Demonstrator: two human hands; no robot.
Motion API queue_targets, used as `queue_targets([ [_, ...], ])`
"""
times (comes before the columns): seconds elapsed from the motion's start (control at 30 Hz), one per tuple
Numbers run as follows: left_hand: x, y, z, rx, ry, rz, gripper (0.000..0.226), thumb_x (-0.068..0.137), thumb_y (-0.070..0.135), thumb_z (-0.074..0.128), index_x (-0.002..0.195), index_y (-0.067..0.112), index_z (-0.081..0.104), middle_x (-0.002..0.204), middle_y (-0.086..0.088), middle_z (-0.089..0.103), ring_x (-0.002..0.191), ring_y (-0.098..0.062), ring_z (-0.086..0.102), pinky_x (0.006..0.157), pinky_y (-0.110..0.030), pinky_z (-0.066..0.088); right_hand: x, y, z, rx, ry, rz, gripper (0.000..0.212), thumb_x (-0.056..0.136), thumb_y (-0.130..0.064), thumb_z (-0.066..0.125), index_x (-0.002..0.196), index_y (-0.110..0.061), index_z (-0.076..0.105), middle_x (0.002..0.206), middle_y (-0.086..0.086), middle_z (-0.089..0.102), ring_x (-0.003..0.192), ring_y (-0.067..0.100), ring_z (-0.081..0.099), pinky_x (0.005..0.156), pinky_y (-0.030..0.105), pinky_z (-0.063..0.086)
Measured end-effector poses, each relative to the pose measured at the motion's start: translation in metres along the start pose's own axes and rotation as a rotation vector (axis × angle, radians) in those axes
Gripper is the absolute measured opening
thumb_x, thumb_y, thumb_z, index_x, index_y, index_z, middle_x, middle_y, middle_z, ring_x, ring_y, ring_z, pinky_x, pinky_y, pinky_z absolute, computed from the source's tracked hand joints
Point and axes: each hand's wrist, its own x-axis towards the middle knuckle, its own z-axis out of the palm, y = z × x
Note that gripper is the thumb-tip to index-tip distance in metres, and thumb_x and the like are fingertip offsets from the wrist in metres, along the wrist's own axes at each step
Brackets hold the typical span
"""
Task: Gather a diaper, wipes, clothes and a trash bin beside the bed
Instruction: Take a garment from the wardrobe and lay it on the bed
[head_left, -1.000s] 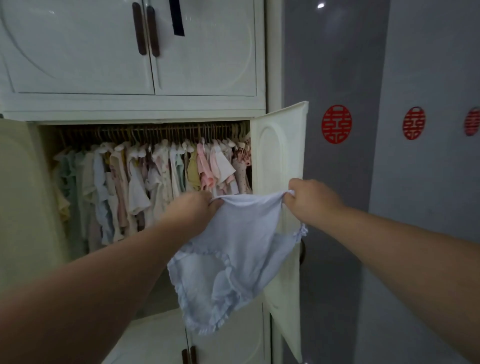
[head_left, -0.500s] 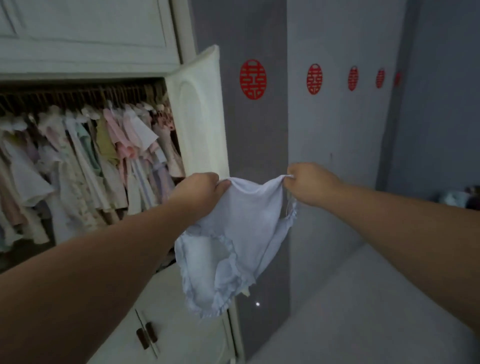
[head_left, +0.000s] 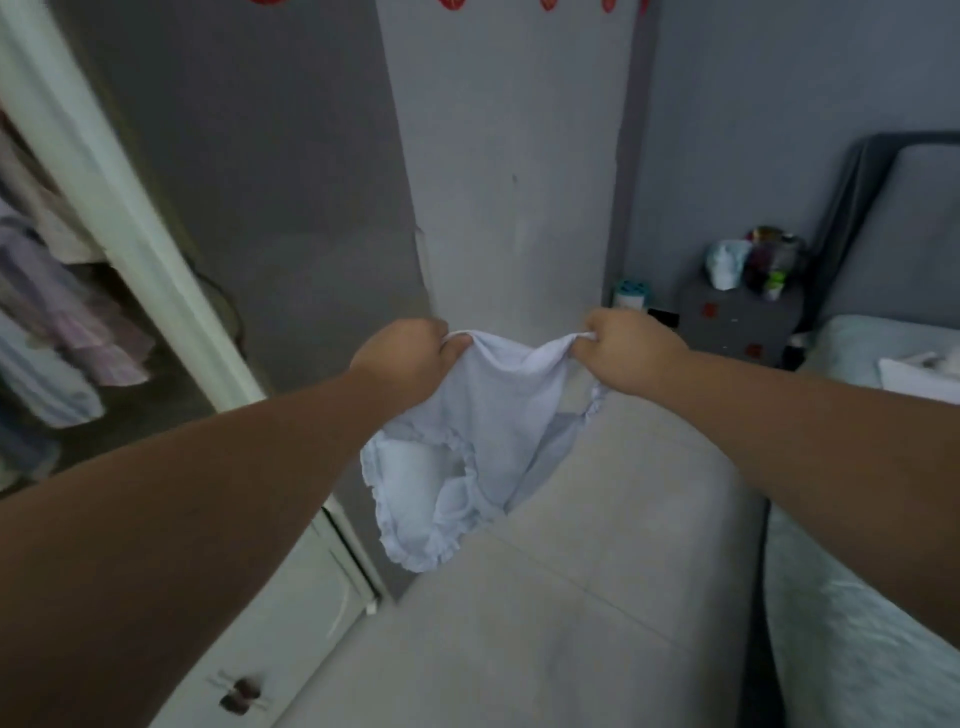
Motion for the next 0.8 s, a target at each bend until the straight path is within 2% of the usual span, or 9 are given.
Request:
queue_targets([
  [0.07,0.024,0.021,0.02,-0.033,-0.016,0.014,0.052,0.101,0.055,0.035,0.085,0.012,0.06,0.096,-0.017,0.067,0.095,-0.037,0.061,0.081,-0.04,0.048,0.004,0.032,0.0,0.019,-0.02,0.049,0.033,0.096,-0.037,0.048,0.069,-0.019,0.044,0.077,0.006,0.053,0.081,0.03,0.056,0.056,0.032,0.033],
  [0.17,0.059,0.055,0.047,-0.086,-0.037,0.017,0.047,0.101,0.055,0.038,0.073,0.018,0.048,0.083,-0.012,0.061,0.088,-0.036,0.06,0.071,-0.037,0.042,0.012,0.078,-0.003,0.04,-0.039,0.109,0.029,0.094,-0.034,0.048,0.072,-0.016,0.047,0.08,0.007,0.056,0.083,0.031,0.057,0.066,0.034,0.041],
  [0.27,0.097,0.09,0.073,-0.106,-0.05,0.013,0.048,0.1,0.057,0.038,0.071,0.019,0.045,0.075,-0.003,0.052,0.083,-0.033,0.059,0.066,-0.035,0.037,0.024,0.127,-0.01,0.036,-0.049,0.161,0.024,0.094,-0.032,0.047,0.078,-0.015,0.053,0.084,0.009,0.059,0.083,0.03,0.058,0.069,0.036,0.046],
  [0.37,0.137,0.126,0.097,-0.145,-0.066,0.018,0.049,0.099,0.059,0.038,0.07,0.019,0.045,0.069,0.0,0.049,0.079,-0.032,0.057,0.066,-0.034,0.036,0.037,0.178,-0.019,0.044,-0.047,0.183,0.026,0.094,-0.032,0.047,0.07,-0.022,0.045,0.075,0.004,0.053,0.079,0.029,0.055,0.059,0.034,0.038],
  [0.43,0.164,0.153,0.111,-0.179,-0.065,0.041,0.049,0.099,0.058,0.039,0.069,0.019,0.044,0.068,0.0,0.048,0.079,-0.033,0.057,0.066,-0.035,0.037,0.045,0.214,-0.026,0.043,-0.033,0.213,0.027,0.093,-0.033,0.048,0.069,-0.023,0.045,0.074,0.003,0.052,0.079,0.028,0.055,0.06,0.032,0.035],
  [0.6,0.224,0.226,0.141,-0.24,-0.078,0.129,0.046,0.1,0.054,0.041,0.072,0.018,0.049,0.08,-0.012,0.061,0.085,-0.035,0.06,0.075,-0.04,0.047,0.046,0.302,-0.045,-0.002,-0.012,0.324,0.022,0.092,-0.037,0.048,0.085,-0.019,0.057,0.085,0.005,0.059,0.083,0.028,0.056,0.069,0.033,0.045],
  [0.7,0.252,0.272,0.157,-0.256,-0.104,0.182,0.046,0.099,0.055,0.041,0.071,0.019,0.046,0.083,-0.012,0.061,0.088,-0.036,0.061,0.073,-0.039,0.045,0.038,0.346,-0.057,-0.005,0.013,0.375,0.023,0.092,-0.036,0.048,0.092,-0.016,0.059,0.086,0.006,0.058,0.082,0.029,0.055,0.068,0.035,0.043],
  [0.8,0.28,0.319,0.171,-0.258,-0.119,0.256,0.043,0.1,0.054,0.041,0.08,0.018,0.05,0.094,-0.017,0.066,0.091,-0.036,0.061,0.069,-0.036,0.039,0.027,0.386,-0.072,0.0,0.034,0.449,0.023,0.092,-0.037,0.047,0.09,-0.018,0.058,0.088,0.007,0.061,0.082,0.03,0.057,0.067,0.035,0.043],
])
